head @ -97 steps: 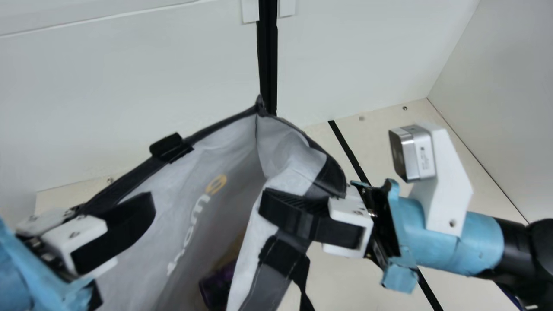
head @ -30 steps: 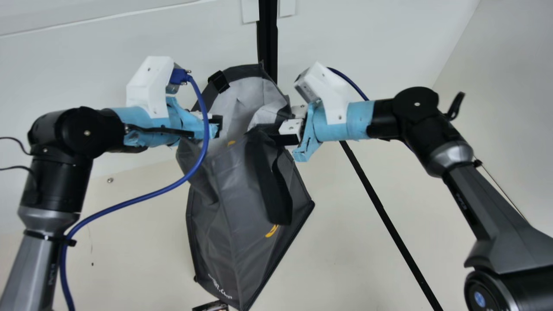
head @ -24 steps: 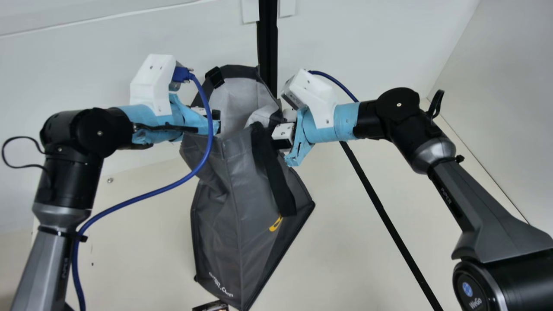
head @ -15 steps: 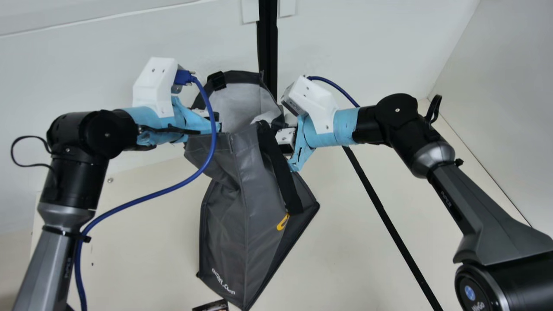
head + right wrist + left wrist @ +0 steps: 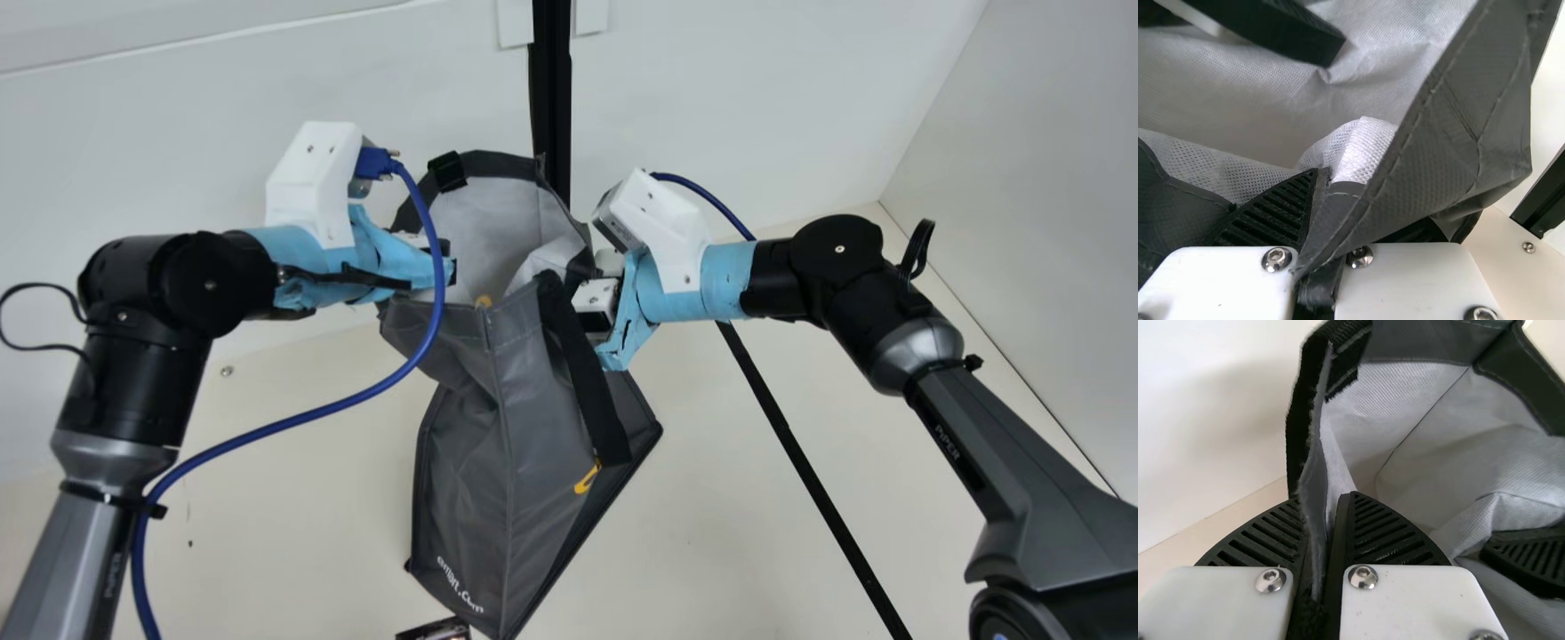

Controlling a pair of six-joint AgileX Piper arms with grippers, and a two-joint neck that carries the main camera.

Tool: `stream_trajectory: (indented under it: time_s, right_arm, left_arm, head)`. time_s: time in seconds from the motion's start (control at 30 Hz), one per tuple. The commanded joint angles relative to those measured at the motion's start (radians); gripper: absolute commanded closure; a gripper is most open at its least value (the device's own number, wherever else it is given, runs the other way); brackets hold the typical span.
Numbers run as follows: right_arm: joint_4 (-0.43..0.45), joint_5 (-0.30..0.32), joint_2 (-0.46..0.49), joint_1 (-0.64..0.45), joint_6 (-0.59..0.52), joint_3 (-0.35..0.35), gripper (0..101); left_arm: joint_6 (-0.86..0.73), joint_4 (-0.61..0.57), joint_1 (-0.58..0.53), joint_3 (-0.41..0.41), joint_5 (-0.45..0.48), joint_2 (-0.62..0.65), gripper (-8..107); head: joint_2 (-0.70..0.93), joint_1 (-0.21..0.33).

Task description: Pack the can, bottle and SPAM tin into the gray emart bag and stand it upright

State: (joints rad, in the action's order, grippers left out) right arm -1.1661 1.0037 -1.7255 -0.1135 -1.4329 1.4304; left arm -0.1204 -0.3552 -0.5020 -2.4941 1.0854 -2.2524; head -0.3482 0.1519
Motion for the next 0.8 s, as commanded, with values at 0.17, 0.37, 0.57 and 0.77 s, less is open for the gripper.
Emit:
stream_trajectory:
  time_s: [0.17,0.37,0.57,0.77]
  right_arm:
    - [0.000,0.000,0.000,0.000,0.000,0.000,101]
    - [0.000,0.000,0.000,0.000,0.000,0.000,101]
    - [0.000,0.000,0.000,0.000,0.000,0.000,101]
    - [0.000,0.000,0.000,0.000,0.000,0.000,101]
  left_arm:
    - [0.000,0.000,0.000,0.000,-0.002,0.000,107]
    - [0.000,0.000,0.000,0.000,-0.002,0.000,107]
    - [0.000,0.000,0.000,0.000,-0.002,0.000,100]
    - [0.000,0.000,0.000,0.000,-0.002,0.000,80]
  head:
    - [-0.001,0.023]
    - [-0.001,0.023]
    - [-0.001,0.023]
    - [-0.001,0.023]
